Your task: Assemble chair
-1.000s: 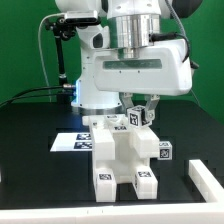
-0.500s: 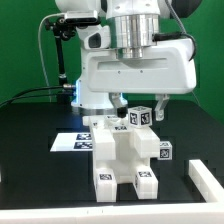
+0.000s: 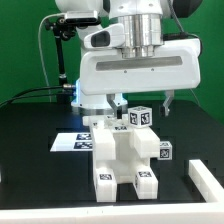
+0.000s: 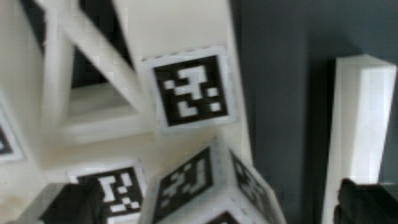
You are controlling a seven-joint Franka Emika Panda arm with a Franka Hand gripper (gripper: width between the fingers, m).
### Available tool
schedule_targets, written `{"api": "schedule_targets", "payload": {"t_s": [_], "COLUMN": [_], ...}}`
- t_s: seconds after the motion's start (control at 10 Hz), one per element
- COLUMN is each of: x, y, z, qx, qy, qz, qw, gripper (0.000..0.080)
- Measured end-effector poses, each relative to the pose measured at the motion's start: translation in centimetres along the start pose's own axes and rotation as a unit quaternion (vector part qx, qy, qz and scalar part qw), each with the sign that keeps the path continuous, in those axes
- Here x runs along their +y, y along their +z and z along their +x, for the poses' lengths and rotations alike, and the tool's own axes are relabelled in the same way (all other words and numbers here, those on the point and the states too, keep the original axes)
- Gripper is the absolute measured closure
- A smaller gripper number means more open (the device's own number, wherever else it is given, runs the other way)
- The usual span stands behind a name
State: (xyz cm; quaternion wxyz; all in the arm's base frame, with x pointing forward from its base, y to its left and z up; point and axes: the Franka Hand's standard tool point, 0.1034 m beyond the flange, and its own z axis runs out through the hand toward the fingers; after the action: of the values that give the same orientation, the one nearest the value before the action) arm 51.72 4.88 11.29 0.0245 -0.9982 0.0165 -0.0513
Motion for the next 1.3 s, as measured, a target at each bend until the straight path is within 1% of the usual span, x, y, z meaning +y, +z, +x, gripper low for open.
{"api": "schedule_targets", "payload": {"t_s": [0.1, 0.2, 0.3, 0.4, 0.5, 0.6, 0.7, 0.8, 1.0, 1.3], "x": [-0.07, -0.39, -0.32, -0.29, -0.29, -0.33, -0.34, -0.35, -0.39, -0.5], "y": [0.03, 0.17, 0.2, 0.21, 0.25, 0.28, 0.31, 0.33, 0.35, 0.36], "z": [-0.02, -0.05, -0.06, -0.06, -0.08, -0.1, -0.12, -0.14, -0.15, -0.17], "qx": [-0.001, -0.002, -0.002, -0.002, -0.002, -0.002, -0.002, -0.002, -0.002, -0.002], "qy": [-0.049, -0.135, -0.103, -0.101, -0.086, -0.043, -0.005, 0.024, 0.074, 0.178], "qz": [-0.003, -0.01, -0.008, -0.008, -0.008, -0.007, -0.007, -0.007, -0.007, -0.003], "qw": [0.999, 0.991, 0.995, 0.995, 0.996, 0.999, 1.0, 1.0, 0.997, 0.984], "gripper": [0.0151, 0.0151, 0.0151, 0.0151, 0.0274, 0.0274, 0.0413, 0.0521, 0.052, 0.052]}}
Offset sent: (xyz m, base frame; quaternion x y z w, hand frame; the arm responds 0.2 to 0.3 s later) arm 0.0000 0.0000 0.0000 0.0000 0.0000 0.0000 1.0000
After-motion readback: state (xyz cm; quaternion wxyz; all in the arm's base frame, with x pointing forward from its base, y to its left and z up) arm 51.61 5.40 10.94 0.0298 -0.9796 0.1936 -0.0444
